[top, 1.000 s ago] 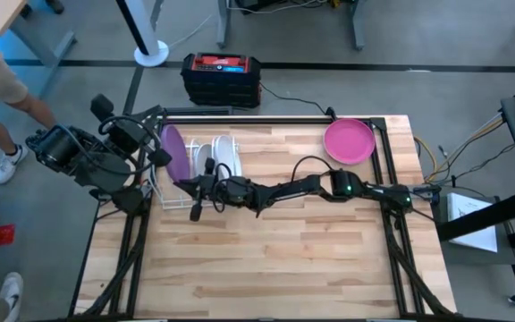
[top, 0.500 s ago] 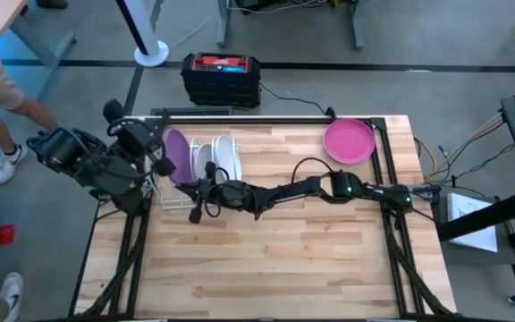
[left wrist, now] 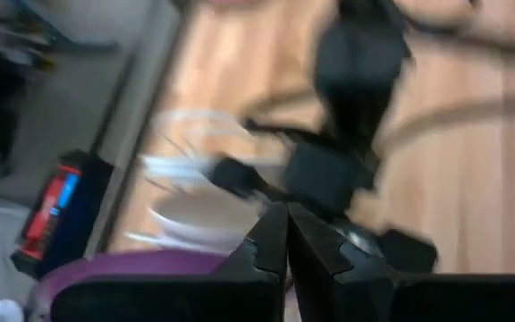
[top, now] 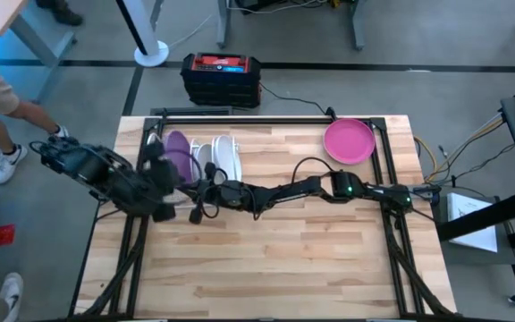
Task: Sort dishes
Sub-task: Put the violet plate into the white dish rack
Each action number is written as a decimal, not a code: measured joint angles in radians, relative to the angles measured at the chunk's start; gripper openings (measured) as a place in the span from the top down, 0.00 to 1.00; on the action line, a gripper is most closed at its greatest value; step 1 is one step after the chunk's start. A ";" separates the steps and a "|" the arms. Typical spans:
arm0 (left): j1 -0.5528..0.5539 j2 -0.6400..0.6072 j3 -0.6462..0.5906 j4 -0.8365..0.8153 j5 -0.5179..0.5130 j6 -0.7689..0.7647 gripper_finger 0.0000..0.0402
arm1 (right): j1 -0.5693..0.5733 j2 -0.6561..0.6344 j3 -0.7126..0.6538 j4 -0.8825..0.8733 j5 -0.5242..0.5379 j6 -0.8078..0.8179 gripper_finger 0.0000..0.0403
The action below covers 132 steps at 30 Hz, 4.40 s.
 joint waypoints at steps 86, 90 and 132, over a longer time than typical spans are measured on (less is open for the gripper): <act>0.072 -0.010 -0.394 0.000 0.111 0.646 0.93 | 0.001 -0.013 -0.003 -0.011 -0.017 0.016 1.00; 0.072 0.010 -0.400 0.000 0.113 0.650 0.97 | 0.001 -0.013 -0.003 -0.012 -0.027 0.015 1.00; 0.002 0.044 0.225 0.016 0.101 0.425 1.00 | -0.018 -0.019 -0.008 -0.078 -0.062 0.588 1.00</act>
